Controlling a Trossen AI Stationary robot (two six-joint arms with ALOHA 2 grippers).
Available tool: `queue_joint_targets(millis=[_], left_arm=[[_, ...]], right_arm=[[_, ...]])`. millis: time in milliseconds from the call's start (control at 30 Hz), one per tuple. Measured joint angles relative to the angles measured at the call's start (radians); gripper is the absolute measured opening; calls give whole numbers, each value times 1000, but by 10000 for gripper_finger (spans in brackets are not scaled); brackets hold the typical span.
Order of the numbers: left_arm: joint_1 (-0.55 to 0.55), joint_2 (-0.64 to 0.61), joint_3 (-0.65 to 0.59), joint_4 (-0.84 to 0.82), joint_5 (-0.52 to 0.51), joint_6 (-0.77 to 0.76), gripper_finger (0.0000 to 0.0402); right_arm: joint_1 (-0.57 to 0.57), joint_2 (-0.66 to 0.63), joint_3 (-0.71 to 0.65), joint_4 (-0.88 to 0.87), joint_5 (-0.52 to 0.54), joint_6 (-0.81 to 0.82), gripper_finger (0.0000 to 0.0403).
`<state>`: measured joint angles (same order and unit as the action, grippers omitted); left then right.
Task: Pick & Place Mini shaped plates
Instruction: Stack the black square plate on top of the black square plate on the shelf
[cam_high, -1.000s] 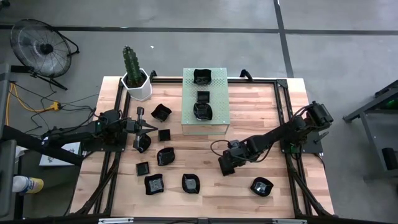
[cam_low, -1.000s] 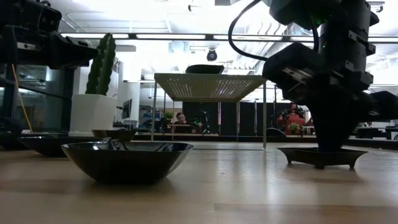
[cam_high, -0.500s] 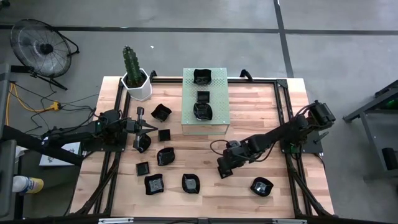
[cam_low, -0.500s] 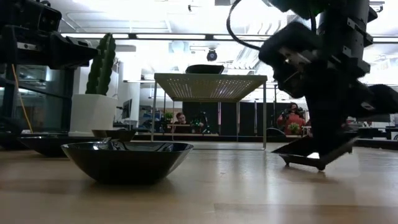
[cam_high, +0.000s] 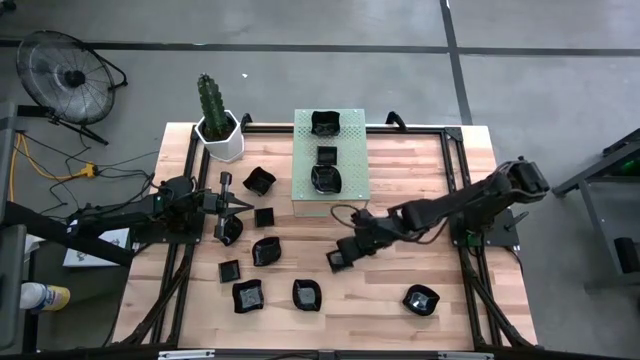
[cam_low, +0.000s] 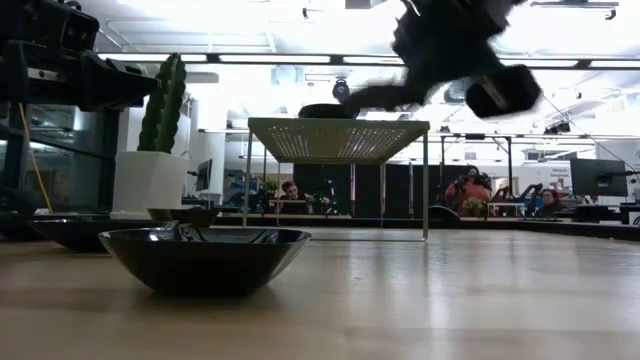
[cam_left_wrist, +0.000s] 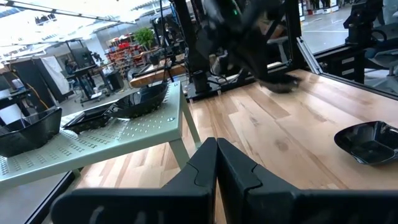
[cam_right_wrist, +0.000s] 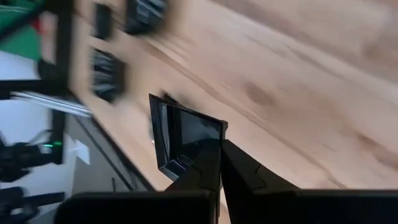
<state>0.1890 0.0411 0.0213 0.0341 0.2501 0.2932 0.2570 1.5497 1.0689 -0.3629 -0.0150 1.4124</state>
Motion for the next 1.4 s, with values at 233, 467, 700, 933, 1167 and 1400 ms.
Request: queue_joint_targets(millis=[233, 467, 700, 933, 1167, 1400], left_arm=[[0, 0, 0, 0, 0, 0, 3], [0, 0, 0, 0, 0, 0, 3], [0, 0, 0, 0, 0, 0, 3], [0, 0, 0, 0, 0, 0, 3], [0, 0, 0, 0, 0, 0, 3], [0, 0, 0, 0, 0, 0, 3]], right_arm=[[-76, -21, 146, -27, 42, -155, 1], [-184, -21, 301, -160, 45, -316, 1], [-307, -20, 424, -268, 89, -448, 1], [-435, -20, 459, -315, 100, -513, 3], [-527, -20, 429, -324, 111, -524, 1], [-584, 16, 421, -308, 89, -515, 4]])
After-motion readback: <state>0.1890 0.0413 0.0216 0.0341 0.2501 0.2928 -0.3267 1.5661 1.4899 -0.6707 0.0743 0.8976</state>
